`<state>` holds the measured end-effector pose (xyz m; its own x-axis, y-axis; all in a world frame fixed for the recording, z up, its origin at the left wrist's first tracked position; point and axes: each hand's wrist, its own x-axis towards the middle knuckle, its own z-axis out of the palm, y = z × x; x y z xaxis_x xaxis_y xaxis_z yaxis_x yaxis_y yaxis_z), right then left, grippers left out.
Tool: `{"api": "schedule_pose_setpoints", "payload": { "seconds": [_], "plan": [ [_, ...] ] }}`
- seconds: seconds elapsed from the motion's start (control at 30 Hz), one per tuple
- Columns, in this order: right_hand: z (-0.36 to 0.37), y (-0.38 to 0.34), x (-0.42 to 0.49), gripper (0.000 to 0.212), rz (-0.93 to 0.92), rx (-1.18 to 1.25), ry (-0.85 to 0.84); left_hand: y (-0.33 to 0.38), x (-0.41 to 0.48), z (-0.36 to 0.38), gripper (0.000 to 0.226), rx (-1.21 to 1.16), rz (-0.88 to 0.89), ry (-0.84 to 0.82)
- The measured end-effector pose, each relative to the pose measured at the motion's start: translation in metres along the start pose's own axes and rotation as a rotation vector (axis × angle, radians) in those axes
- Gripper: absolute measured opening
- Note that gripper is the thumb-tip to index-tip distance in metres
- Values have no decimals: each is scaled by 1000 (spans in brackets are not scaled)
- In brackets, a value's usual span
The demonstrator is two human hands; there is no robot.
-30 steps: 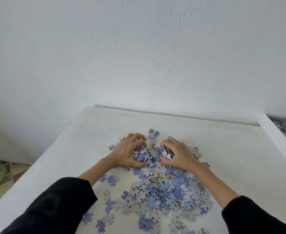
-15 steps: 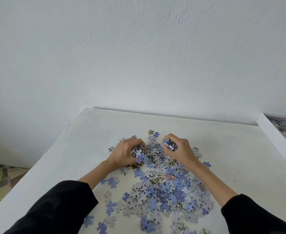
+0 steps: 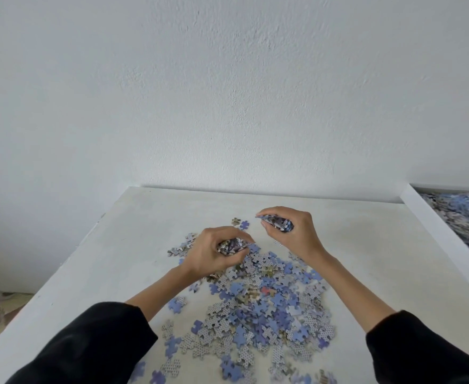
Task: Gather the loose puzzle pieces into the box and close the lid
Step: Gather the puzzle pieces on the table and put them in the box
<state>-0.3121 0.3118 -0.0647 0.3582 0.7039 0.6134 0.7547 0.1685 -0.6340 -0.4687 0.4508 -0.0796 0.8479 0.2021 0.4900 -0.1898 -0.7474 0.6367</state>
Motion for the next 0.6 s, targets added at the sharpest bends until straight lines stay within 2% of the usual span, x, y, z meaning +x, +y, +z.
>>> {"api": "schedule_pose_setpoints", "payload": {
  "seconds": [0.33,0.6],
  "plan": [
    [-33,-1,-13,17,64,18,-25,25,13,15,14,-3,25,-10],
    [-96,5,-32,18,94,-13,31,56,45,57,16,-10,61,-61]
  ]
}}
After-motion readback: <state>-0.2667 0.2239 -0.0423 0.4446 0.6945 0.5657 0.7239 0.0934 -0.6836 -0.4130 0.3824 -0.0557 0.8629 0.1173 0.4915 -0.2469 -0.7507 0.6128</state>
